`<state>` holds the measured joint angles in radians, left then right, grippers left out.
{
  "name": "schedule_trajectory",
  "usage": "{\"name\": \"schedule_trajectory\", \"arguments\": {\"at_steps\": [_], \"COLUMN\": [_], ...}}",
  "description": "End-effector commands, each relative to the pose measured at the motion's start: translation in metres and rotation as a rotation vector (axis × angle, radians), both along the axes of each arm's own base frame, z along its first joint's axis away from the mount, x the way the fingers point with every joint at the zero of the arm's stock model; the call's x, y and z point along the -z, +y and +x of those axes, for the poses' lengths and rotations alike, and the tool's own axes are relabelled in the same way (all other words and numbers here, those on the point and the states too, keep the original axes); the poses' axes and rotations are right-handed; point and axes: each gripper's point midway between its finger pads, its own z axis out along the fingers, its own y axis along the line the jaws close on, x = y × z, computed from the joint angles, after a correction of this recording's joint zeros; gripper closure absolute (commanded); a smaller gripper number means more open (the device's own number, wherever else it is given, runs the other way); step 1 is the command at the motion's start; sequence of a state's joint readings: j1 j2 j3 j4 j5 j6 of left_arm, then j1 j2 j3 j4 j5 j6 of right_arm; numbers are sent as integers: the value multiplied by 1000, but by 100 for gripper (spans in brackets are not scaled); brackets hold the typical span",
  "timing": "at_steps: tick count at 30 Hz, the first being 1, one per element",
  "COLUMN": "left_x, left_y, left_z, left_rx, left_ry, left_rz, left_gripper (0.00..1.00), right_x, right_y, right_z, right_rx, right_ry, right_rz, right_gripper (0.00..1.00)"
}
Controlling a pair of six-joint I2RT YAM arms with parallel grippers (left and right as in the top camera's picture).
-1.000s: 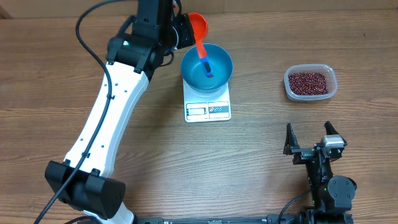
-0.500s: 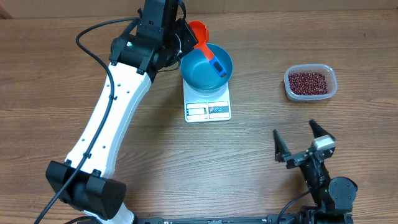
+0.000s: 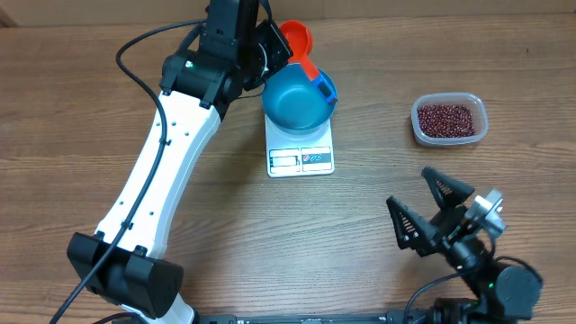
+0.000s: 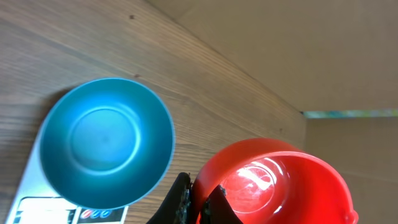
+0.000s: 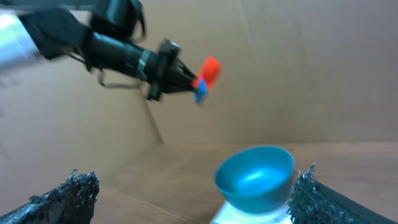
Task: Scoop item into bowl and weigh 150g on scale
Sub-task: 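Lift the red scoop with the left gripper toward the bowl, then bring the right gripper to the scoop handle and grasp it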
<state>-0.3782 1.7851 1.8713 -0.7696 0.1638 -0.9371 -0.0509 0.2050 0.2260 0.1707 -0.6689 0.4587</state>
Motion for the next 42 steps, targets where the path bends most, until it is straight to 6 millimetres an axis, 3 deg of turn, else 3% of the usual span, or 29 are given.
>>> {"name": "schedule_trajectory", "arguments": {"at_steps": [1, 4, 9, 15, 16, 18, 23, 25, 32, 38, 42], "left_x": [-9, -11, -9, -16, -17, -16, -14, -13, -11, -5, -5], "left_y": [-21, -38, -57, -72, -73, -76, -75, -74, -72, -65, -64], "left_z": [-7, -7, -7, -10, -10, -12, -10, -9, -9, -8, -7], "left_rx": [49, 85, 77, 110, 110, 102, 61, 51, 20, -16, -23], "left_ry": [-23, -36, 4, -23, -23, -9, 16, 14, 32, 40, 38], "left_rz": [-29, -57, -149, -172, -175, -189, -211, -207, -214, -182, -178], "left_gripper": [96, 96, 96, 96, 96, 96, 96, 95, 96, 96, 96], "right_x": [-36, -59, -74, -42, -38, -40, -51, -52, -52, -59, -77], "right_y": [14, 24, 42, 47, 46, 47, 56, 64, 69, 66, 68], "right_z": [7, 37, 79, 117, 124, 132, 148, 157, 173, 183, 185], "right_rx": [-116, -214, -425, -525, -528, -524, -428, -369, -240, -177, -162], "right_ry": [52, 131, 209, 419, 450, 437, 438, 440, 422, 448, 478], "right_rz": [9, -4, -29, 100, 132, 152, 241, 279, 311, 263, 213], "right_gripper": [0, 0, 0, 0, 6, 18, 20, 30, 46, 48, 48]}}
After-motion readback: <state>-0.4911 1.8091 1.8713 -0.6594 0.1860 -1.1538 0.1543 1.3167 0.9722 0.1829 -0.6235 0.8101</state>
